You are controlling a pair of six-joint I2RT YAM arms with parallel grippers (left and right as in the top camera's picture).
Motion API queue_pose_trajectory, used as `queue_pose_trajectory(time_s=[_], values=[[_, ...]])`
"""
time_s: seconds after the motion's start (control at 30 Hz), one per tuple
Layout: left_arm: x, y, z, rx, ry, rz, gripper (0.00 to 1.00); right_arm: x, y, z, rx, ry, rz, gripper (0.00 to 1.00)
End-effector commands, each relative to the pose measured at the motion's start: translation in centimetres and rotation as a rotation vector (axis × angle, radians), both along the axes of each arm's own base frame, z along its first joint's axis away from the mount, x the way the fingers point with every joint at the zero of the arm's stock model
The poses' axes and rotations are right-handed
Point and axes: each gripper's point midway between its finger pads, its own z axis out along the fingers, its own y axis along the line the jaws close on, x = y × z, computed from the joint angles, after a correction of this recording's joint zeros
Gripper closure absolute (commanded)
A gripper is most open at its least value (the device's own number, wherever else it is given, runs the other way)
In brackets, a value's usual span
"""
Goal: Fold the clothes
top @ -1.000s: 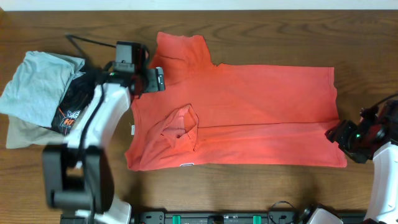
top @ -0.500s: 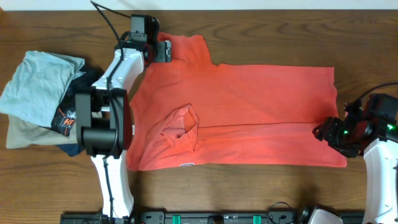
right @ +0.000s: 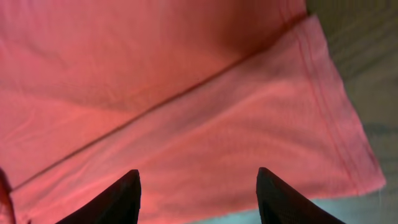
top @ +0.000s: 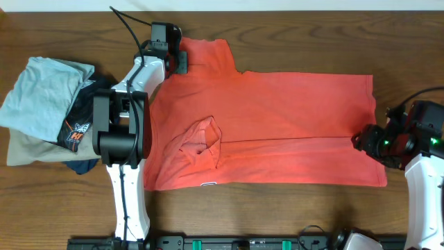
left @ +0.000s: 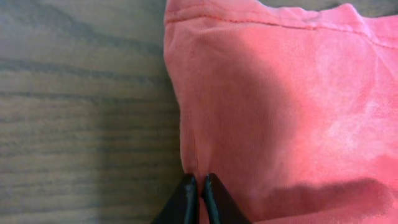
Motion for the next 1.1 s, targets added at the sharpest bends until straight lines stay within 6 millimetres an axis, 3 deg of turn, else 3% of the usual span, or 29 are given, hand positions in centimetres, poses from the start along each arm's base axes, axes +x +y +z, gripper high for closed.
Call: queue_pose_trajectory(time_s=[0.0, 0.13, 0.27, 0.53, 0.73, 0.9, 1.07], values=[[-0.1, -1.2, 3.9, -0.075, -0.027, 0.002, 0.93, 1.3, 0.4, -0.9, -0.003, 0.002, 0.041, 0.41], [-2.0, -1.1, 6.7, -0.129, 0.021, 0.085, 0.94, 4.2, -0.2, -2.4, -0.016, -0.039, 0.047, 0.35], [-4.9, -1.9, 8.5, -0.189, 0.111, 0.077, 0.94, 8.5, -1.9, -3.6, -0.075, -0.141, 0.039, 0.28], [-10.9, -2.0, 7.1, -0.191, 0.355, 0.083, 0.94, 14.8, -4.4, -6.3, -0.144, -0.226, 0.054, 0.27], [-11.9, -1.9, 6.8, -0.186, 0.396, 0.087, 0.94, 18.4, -5.4, -7.7, -0.197, -0.136, 0.105, 0.21], [-11.8, -1.9, 6.8, -0.186, 0.394, 0.087, 0.94, 21.8, -6.5, -6.2, -0.264, -0.175, 0.108, 0.17], [-11.9, -1.9, 6.7, -0.185, 0.396, 0.088, 0.94, 22.8, -7.4, -6.6, -0.305, -0.188, 0.089, 0.18]])
